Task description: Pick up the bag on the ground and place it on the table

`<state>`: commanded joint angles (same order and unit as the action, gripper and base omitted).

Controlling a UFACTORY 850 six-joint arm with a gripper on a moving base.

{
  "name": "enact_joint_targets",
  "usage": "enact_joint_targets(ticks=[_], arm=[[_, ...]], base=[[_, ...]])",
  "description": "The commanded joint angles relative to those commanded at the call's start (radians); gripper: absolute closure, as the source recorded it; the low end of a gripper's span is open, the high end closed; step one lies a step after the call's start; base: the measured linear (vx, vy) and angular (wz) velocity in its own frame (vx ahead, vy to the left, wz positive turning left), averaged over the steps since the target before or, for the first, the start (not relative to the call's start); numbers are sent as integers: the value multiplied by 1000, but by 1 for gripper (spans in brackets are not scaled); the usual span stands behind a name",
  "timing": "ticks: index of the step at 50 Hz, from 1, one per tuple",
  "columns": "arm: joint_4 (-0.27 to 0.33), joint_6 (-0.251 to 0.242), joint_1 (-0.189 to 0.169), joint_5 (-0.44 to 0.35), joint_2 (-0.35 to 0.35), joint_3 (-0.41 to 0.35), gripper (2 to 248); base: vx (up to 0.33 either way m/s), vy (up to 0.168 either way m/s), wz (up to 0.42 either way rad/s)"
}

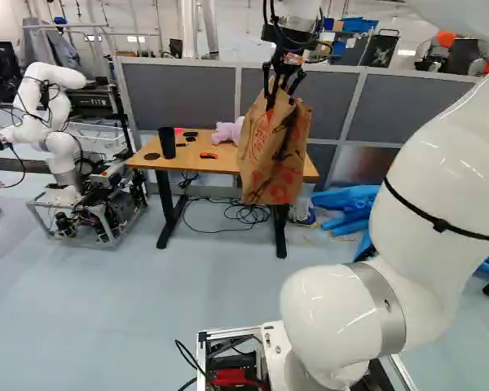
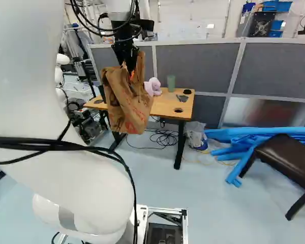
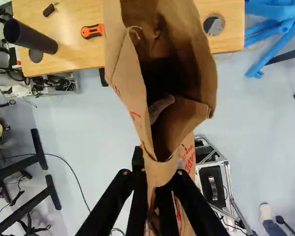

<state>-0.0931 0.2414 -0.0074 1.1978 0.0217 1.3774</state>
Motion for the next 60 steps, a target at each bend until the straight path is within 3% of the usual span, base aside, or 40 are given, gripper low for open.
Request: enact_joint_targets(ticks=[22,60], arm=[[0,0,0,0,0,0,225],[0,0,0,0,0,0,225]], base=[[69,-63,-283],[93,-2,-24]])
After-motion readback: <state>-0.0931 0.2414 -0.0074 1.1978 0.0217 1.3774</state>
